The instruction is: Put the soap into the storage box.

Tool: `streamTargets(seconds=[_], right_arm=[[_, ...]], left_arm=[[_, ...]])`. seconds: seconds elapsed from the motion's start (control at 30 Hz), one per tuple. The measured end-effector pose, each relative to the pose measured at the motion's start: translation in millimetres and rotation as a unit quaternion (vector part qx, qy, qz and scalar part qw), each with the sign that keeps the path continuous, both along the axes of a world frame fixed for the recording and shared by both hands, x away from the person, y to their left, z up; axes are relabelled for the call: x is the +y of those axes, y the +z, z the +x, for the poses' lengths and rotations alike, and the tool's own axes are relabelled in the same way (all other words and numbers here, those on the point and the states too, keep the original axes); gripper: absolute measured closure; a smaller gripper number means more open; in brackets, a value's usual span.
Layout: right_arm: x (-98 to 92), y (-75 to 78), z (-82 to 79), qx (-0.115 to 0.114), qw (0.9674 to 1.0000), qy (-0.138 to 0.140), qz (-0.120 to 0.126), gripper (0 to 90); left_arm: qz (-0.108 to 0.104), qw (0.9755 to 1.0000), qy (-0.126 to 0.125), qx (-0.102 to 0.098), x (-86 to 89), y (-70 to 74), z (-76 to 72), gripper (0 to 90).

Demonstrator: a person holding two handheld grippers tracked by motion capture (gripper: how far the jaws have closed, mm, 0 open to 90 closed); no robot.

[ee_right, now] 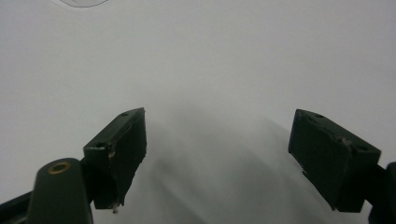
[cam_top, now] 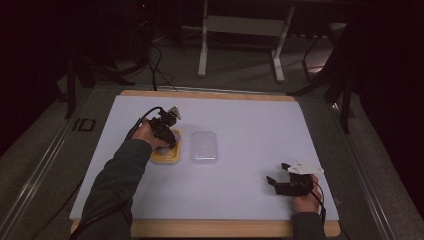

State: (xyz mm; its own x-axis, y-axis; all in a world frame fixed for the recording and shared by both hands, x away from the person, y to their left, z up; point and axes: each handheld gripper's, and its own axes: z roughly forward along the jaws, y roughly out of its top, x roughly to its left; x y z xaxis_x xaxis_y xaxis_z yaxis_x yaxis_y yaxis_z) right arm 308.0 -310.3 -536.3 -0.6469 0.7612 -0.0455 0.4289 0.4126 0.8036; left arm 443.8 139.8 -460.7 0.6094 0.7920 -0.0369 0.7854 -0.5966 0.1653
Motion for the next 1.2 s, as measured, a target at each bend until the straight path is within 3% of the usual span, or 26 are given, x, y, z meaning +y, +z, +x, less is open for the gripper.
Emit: streamTargets(seconds=[0.53,1.2], right_arm=[[-0.1,0.0,0.1,0.000,1.0000,0.000,0.001,19.0],[0.2,0.0,-0.1,-0.001,1.0000,0.000,-0.002,19.0]], left_arm=[[-0.005,0.9997,0.023,0.006,6.9,-9.6,4.5,49.7],[-0.015,0.9994,0.029,0.010,8.5,-11.7,5.4,48.5]])
